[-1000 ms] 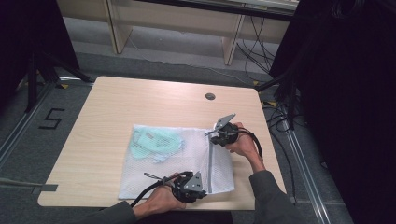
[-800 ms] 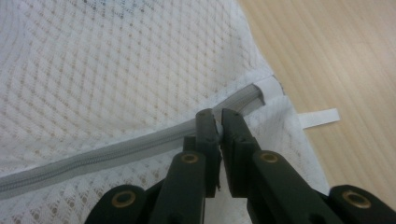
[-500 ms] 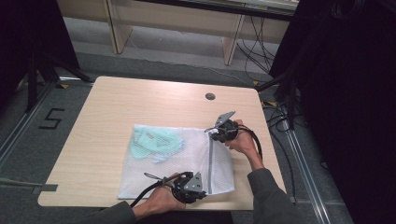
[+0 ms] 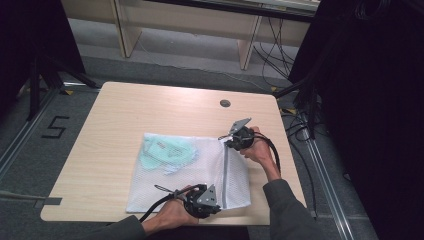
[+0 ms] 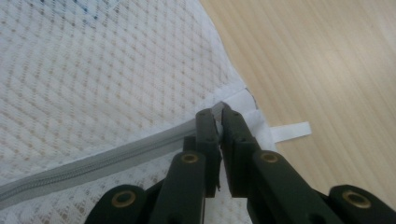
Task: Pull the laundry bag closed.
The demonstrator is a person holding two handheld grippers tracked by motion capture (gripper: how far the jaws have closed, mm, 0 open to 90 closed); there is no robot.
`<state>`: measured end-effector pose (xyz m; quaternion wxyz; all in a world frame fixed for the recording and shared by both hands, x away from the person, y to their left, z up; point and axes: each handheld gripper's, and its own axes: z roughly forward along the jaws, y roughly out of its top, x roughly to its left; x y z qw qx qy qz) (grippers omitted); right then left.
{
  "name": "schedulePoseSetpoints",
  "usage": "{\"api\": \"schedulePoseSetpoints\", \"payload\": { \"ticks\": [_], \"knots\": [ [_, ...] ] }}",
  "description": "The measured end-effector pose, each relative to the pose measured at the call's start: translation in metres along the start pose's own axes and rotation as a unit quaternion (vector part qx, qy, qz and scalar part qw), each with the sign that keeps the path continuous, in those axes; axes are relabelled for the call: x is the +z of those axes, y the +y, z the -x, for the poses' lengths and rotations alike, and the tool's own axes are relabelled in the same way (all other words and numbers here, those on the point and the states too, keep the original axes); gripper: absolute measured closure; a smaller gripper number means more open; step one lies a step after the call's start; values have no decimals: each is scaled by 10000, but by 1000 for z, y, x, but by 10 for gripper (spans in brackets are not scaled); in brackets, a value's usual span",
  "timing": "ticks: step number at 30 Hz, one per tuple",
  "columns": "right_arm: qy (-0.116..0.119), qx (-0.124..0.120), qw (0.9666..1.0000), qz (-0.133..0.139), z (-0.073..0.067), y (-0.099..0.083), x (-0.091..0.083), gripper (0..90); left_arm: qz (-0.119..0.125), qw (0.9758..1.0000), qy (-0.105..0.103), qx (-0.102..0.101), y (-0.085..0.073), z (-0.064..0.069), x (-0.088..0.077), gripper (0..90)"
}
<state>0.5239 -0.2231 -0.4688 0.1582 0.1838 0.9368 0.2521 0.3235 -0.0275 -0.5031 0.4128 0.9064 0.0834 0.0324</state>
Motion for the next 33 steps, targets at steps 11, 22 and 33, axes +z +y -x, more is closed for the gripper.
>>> {"api": "schedulePoseSetpoints", "payload": {
  "ticks": [11,22,33],
  "knots": [
    [-184,304,9994,-11,-1,2,0,867,72,9997,115,-183,0,-5,2,893],
    [-428,372,9983,140,4,2,5,865,83,9994,221,-246,3,-15,8,890],
    [-596,801,9947,243,8,2,1,649,433,9973,257,-525,8,-27,-4,643]
  ]
}}
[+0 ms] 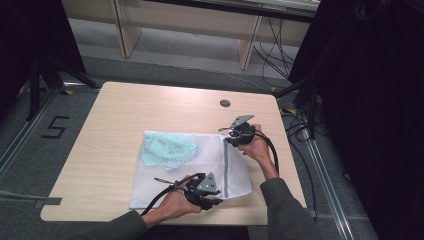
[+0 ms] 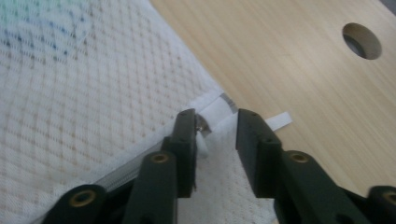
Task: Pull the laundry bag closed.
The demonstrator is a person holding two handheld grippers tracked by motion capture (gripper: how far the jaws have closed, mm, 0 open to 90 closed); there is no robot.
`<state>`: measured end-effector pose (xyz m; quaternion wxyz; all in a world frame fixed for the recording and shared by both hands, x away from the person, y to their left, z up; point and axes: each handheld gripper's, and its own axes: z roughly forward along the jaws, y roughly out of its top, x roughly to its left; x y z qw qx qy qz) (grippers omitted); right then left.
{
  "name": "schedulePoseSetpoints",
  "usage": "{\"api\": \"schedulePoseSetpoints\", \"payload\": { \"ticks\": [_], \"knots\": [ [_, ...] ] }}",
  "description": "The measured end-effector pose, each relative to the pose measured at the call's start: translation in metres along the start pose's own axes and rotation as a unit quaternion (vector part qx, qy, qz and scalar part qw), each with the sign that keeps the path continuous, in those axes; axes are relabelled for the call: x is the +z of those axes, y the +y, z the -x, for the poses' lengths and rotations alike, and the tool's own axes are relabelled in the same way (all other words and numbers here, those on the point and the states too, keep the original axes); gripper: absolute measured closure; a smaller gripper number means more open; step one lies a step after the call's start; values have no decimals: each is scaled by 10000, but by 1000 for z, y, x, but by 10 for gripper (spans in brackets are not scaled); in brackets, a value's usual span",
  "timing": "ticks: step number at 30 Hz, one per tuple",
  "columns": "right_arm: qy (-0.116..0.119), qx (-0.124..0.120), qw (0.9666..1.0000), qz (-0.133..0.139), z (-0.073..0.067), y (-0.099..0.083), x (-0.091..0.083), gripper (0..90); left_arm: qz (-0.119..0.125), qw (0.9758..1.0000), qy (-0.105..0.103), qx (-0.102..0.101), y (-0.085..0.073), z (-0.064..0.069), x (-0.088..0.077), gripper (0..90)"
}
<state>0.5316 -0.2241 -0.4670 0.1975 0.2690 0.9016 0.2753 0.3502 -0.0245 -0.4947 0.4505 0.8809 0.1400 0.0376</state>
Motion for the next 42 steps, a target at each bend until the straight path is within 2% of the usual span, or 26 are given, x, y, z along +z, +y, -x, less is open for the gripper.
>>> {"api": "schedulePoseSetpoints", "payload": {
  "ticks": [1,2,4,5,8,10,13,15,16,20,23,24,25,27,30,31,32,34,35,36,37,38,39,40,41,42],
  "knots": [
    [-68,94,9999,47,1,0,-2,609,18,10000,-13,16,1,-1,-3,609],
    [48,385,9992,71,-2,2,-3,580,82,10000,-11,-21,2,-2,-8,579],
    [67,515,9986,103,-3,2,-7,532,106,9997,202,-42,3,-4,-16,479],
    [19,503,9987,17,-4,2,-10,518,150,9993,322,-124,3,-4,-20,461],
    [67,586,9980,215,-8,0,-16,503,184,9977,610,-232,1,-11,-34,406],
    [115,738,9970,205,-13,-2,-22,473,178,9968,717,-316,0,-17,-45,375],
    [101,695,9973,234,-18,-3,-33,434,227,9951,834,-474,-6,-22,-61,342],
    [71,715,9965,431,-24,-5,-40,424,252,9940,941,-489,-12,-26,-73,325],
    [150,732,9966,361,-26,-5,-44,415,340,9928,984,-586,-16,-28,-81,321],
    [161,850,9946,572,-40,-12,-58,386,410,9890,1196,-762,-29,-33,-105,304],
    [223,902,9936,637,-51,-18,-66,366,425,9882,1260,-763,-36,-35,-116,288],
    [303,811,9944,602,-53,-20,-70,363,454,9874,1268,-830,-39,-35,-118,287],
    [277,882,9932,707,-57,-22,-70,357,436,9876,1256,-837,-41,-36,-121,287],
    [317,822,9940,640,-63,-24,-75,354,392,9874,1313,-793,-45,-36,-126,282],
    [328,814,9935,719,-71,-30,-78,352,404,9858,1371,-882,-50,-35,-132,277],
    [330,804,9936,721,-72,-31,-79,349,336,9868,1310,-891,-50,-36,-135,274],
    [356,782,9941,658,-74,-32,-81,345,436,9849,1367,-970,-52,-35,-135,274],
    [394,737,9943,656,-78,-36,-83,335,397,9847,1414,-942,-55,-36,-139,271],
    [337,743,9937,773,-81,-39,-81,329,353,9843,1404,-1006,-56,-35,-140,270],
    [381,712,9946,655,-83,-40,-84,329,378,9844,1422,-968,-57,-36,-140,267],
    [408,729,9945,628,-85,-42,-84,328,332,9862,1362,-880,-57,-37,-141,267],
    [399,792,9942,611,-88,-44,-86,328,319,9856,1386,-913,-59,-36,-142,267],
    [352,694,9943,732,-89,-46,-86,326,378,9844,1399,-1000,-59,-34,-142,266],
    [397,796,9937,688,-92,-47,-89,325,350,9852,1369,-969,-60,-35,-143,263],
    [344,697,9941,752,-92,-49,-89,321,391,9844,1375,-1028,-61,-35,-143,260],
    [436,699,9945,640,-93,-50,-92,313,392,9844,1374,-1022,-62,-35,-143,260]
  ]
}}
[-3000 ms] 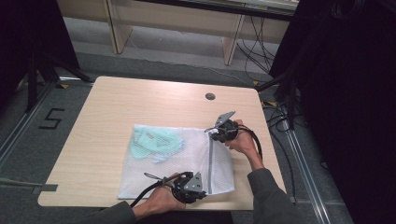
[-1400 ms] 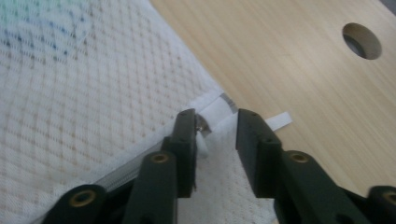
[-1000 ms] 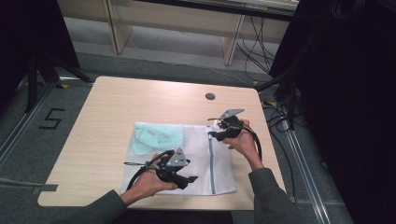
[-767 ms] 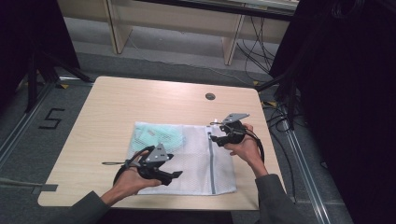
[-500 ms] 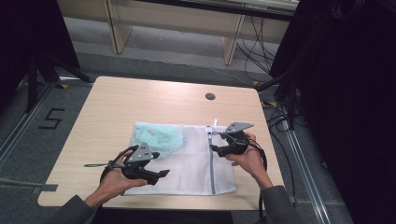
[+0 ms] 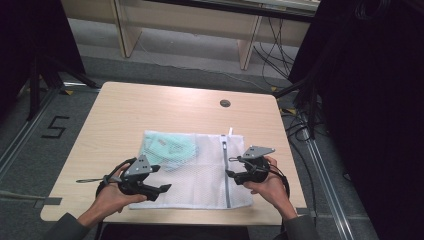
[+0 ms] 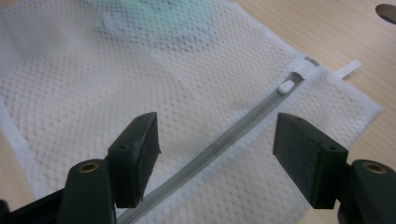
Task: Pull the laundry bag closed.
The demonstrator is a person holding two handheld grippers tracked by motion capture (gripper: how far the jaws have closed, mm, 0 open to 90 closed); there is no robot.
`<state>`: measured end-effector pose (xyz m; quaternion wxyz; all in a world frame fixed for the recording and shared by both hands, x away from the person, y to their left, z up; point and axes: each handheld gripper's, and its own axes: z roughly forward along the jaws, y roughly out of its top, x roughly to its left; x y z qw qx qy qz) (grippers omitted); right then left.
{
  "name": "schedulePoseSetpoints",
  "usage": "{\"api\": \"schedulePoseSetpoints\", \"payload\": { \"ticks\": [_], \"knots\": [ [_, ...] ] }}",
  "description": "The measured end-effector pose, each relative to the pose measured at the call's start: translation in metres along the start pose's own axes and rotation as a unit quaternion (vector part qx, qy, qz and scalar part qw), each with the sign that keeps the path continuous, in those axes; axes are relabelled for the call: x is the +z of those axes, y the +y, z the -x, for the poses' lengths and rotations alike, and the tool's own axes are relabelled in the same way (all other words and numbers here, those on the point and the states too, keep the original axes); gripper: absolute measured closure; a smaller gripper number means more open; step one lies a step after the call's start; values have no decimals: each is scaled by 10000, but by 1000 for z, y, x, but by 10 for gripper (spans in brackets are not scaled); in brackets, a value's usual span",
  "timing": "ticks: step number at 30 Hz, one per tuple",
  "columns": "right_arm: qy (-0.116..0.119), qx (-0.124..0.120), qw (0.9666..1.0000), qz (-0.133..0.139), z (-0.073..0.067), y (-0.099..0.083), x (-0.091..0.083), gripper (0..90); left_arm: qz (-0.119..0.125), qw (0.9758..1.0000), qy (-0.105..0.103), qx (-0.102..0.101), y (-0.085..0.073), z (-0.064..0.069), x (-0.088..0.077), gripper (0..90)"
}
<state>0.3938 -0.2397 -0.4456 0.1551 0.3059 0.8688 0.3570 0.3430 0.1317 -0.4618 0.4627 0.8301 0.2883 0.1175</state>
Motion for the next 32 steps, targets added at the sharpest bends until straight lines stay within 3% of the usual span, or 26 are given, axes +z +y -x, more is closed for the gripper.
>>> {"api": "schedulePoseSetpoints", "payload": {
  "ticks": [2,3,4,5,6,9,13,14,15,16,17,18,22,23,24,27,29,31,32],
  "knots": [
    [-12,44,9999,103,-4,-6,1,309,-17,10000,62,-24,-1,-1,-2,258],
    [0,38,10000,3,-5,-7,0,299,-12,10000,44,44,-2,-2,-3,258],
    [67,111,9998,-120,-7,-9,-2,292,-56,9999,76,-40,-3,-2,-4,257],
    [10,115,9999,1,-9,-12,0,287,-32,10000,42,-55,-3,-3,-5,257],
    [53,55,9999,-133,-10,-13,-2,282,-5,10000,85,-24,-4,-2,-5,256],
    [6,30,9999,-134,-16,-18,-3,270,-27,10000,59,-71,-6,-2,-8,254],
    [75,150,9996,-227,-25,-26,-9,258,-97,9999,78,18,-8,-2,-11,248],
    [88,188,9995,-241,-28,-28,-11,257,-12,9999,110,46,-9,-1,-11,248],
    [54,76,9998,-184,-28,-31,-12,257,-50,9999,121,-38,-10,0,-12,248],
    [53,118,9997,-200,-30,-32,-13,257,-124,9998,119,39,-10,-1,-13,247],
    [56,104,9997,-216,-32,-35,-14,257,-81,9999,124,-78,-11,1,-12,247],
    [124,103,9993,-340,-33,-36,-16,256,-69,9999,139,-70,-12,1,-12,246],
    [82,185,9992,-352,-43,-45,-19,250,-52,9999,108,-22,-13,2,-14,245],
    [110,71,9989,-444,-41,-46,-22,251,-63,9999,128,-25,-13,3,-14,244],
    [44,92,9995,-305,-43,-48,-20,251,-70,9999,123,-18,-13,3,-14,244],
    [96,23,9989,-463,-43,-48,-21,252,-82,9999,114,25,-13,0,-14,242],
    [111,110,9988,-467,-45,-49,-20,252,-98,9999,110,39,-13,0,-14,242],
    [63,77,9990,-430,-44,-48,-20,252,-83,9998,120,-100,-13,1,-13,242],
    [65,45,9992,-400,-43,-48,-19,252,-63,9999,116,-73,-13,0,-13,242]
  ]
}}
